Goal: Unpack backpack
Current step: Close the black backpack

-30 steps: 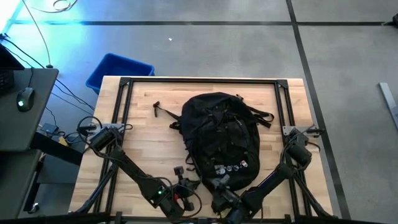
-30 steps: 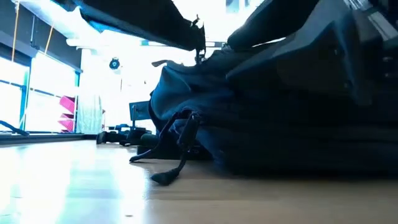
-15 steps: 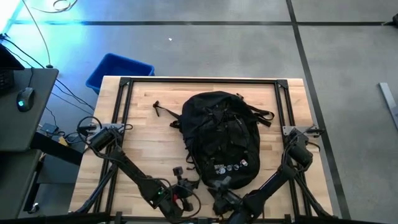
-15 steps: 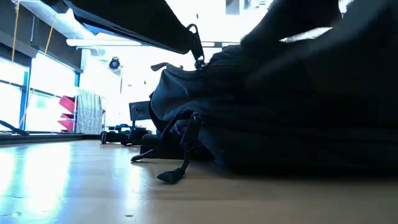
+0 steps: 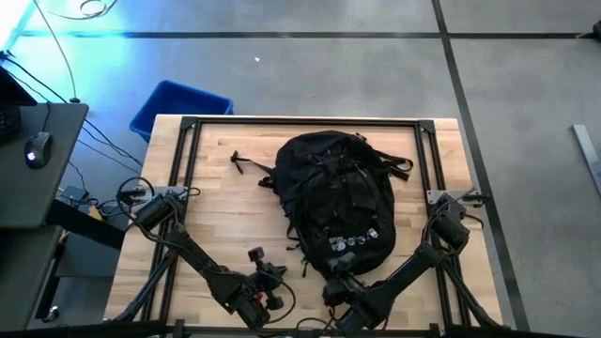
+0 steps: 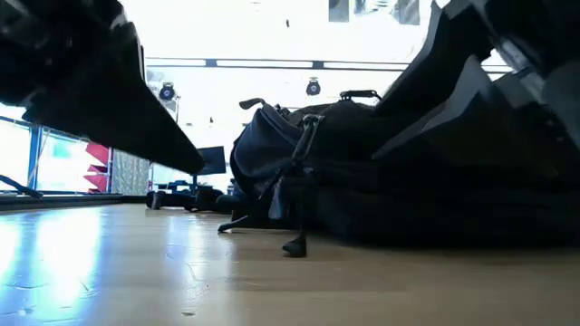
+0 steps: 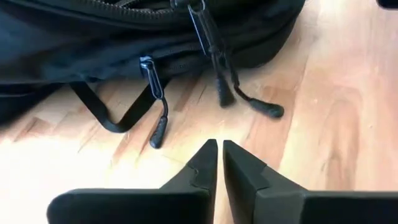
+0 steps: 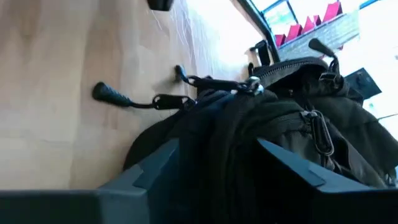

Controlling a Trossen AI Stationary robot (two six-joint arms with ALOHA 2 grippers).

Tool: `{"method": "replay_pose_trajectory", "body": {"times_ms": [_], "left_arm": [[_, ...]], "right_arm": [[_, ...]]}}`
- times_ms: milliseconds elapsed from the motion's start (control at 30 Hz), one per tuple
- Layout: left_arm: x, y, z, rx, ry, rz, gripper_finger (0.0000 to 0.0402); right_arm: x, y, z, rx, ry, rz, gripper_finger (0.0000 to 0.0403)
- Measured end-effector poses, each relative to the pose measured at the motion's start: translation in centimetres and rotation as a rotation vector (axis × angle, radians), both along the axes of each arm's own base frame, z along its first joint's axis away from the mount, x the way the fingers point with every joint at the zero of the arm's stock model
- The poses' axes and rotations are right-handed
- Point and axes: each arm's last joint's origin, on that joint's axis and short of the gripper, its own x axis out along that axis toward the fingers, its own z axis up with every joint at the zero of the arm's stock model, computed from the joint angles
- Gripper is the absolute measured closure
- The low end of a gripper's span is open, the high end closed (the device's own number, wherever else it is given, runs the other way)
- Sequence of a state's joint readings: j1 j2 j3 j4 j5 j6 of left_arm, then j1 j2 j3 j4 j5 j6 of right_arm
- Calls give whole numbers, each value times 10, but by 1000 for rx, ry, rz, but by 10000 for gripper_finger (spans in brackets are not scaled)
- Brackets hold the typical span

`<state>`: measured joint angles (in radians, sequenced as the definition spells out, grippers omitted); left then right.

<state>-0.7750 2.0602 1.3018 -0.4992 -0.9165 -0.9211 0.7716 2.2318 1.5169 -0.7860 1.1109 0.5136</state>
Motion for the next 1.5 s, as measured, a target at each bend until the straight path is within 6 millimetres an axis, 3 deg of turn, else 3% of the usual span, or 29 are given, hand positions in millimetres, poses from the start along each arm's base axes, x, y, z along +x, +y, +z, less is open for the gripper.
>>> {"method": "replay_pose_trajectory", "body": {"times_ms": [233, 533, 767, 933, 1233, 1500], "left_arm": [[3, -3, 4, 34, -54, -16, 313], [42, 23, -3, 25, -114, 44, 229], [61, 49, -10, 35, -81, 91, 206], [69, 51, -6, 77, -76, 26, 206], [71, 38, -1, 99, -86, -99, 207], [69, 35, 2, 118, -144, -45, 214]], "right_arm": [[1, -10, -1, 12, 30, -50, 383], [-6, -1, 0, -44, 35, 3, 388], [-6, 6, 5, -31, 26, 21, 387], [-7, 6, 5, -21, 37, 22, 385], [-7, 8, 5, 2, 54, 25, 385], [-6, 8, 5, 6, 51, 24, 384]]}}
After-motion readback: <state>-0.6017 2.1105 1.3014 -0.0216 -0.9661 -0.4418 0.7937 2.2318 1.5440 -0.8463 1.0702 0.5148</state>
